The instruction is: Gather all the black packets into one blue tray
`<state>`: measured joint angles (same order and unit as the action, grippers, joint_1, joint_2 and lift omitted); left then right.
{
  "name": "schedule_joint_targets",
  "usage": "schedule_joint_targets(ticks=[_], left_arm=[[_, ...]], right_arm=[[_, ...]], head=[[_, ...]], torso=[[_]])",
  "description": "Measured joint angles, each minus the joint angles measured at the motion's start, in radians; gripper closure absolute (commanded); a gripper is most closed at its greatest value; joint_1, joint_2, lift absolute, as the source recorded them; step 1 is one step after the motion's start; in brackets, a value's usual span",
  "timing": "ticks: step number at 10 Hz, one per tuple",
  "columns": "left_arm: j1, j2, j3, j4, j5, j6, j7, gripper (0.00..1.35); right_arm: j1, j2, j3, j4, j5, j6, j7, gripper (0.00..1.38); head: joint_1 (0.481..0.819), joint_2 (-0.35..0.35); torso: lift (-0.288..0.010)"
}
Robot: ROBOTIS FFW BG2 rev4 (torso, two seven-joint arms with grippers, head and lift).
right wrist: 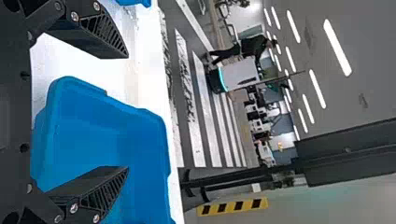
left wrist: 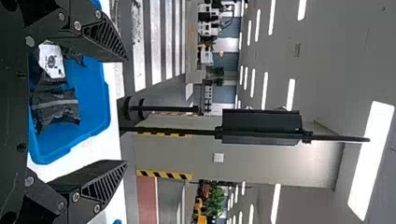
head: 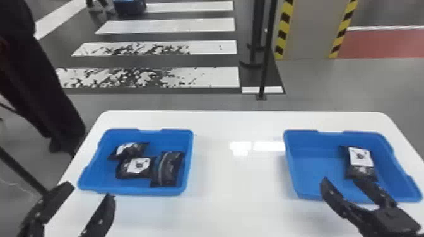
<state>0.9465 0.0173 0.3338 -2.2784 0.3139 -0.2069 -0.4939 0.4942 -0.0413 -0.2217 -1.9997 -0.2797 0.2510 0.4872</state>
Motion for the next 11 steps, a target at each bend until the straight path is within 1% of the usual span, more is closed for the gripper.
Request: schedule_joint_targets(ticks=[2,3,5,6,8,11], left_arm=[[-0.008,0.016,-0.022,0.0,0.009,0.004,0.0,0.28],[-0.011,0.022,-0.03,0.0,0.012,0.009,0.0,0.28],[-0.015,0.026,-0.037,0.001,0.013,0.026,0.0,0.28],[-0.019,0.028,-0.042,0.002,0.013,0.033,0.0,0.28],[-0.026,0.033,-0.054,0.002,0.013,0.044,0.0,0.28],[-0.03,0.034,-0.058,0.004,0.013,0.052,0.0,0.28]], right_arm=[[-0.113,-0.01,-0.014,0.081,0.059,0.059,0.018,0.17],[-0.169,-0.012,-0.033,0.126,0.09,0.072,0.02,0.17],[-0.265,-0.02,-0.061,0.214,0.139,0.119,0.03,0.17],[-0.309,-0.028,-0.062,0.258,0.155,0.149,0.04,0.17],[-0.378,-0.042,-0.063,0.329,0.185,0.194,0.044,0.17],[-0.453,-0.065,-0.07,0.419,0.232,0.214,0.042,0.17]], head=[[0.695,0.045],[0.695,0.015],[0.695,-0.028],[0.695,-0.033],[0.695,-0.053],[0.695,-0.078]], torso=[[-0.11],[-0.11],[-0.11],[-0.11],[-0.11],[-0.11]])
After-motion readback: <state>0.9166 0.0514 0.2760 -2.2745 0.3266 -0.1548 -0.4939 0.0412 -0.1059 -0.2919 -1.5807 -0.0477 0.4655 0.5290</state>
